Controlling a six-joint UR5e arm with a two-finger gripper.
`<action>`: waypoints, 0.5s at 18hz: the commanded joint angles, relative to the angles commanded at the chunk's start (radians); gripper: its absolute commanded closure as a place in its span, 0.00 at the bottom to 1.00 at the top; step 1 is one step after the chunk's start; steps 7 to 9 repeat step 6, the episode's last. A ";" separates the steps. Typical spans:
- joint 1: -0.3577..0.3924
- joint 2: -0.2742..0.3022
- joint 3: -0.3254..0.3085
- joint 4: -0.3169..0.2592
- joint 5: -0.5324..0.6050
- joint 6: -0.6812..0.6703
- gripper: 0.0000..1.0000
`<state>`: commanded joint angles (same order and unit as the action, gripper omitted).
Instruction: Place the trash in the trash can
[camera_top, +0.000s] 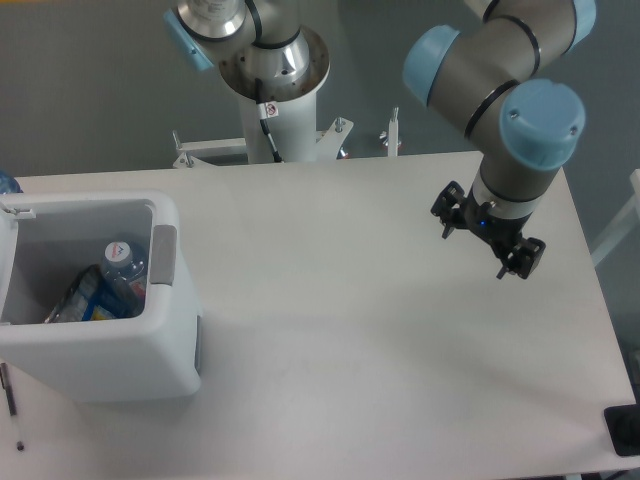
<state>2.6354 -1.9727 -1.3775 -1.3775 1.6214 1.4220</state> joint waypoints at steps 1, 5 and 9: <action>0.000 -0.002 0.002 0.000 -0.002 0.000 0.00; -0.009 -0.008 0.000 0.014 -0.005 -0.002 0.00; -0.009 -0.009 -0.002 0.027 -0.006 -0.002 0.00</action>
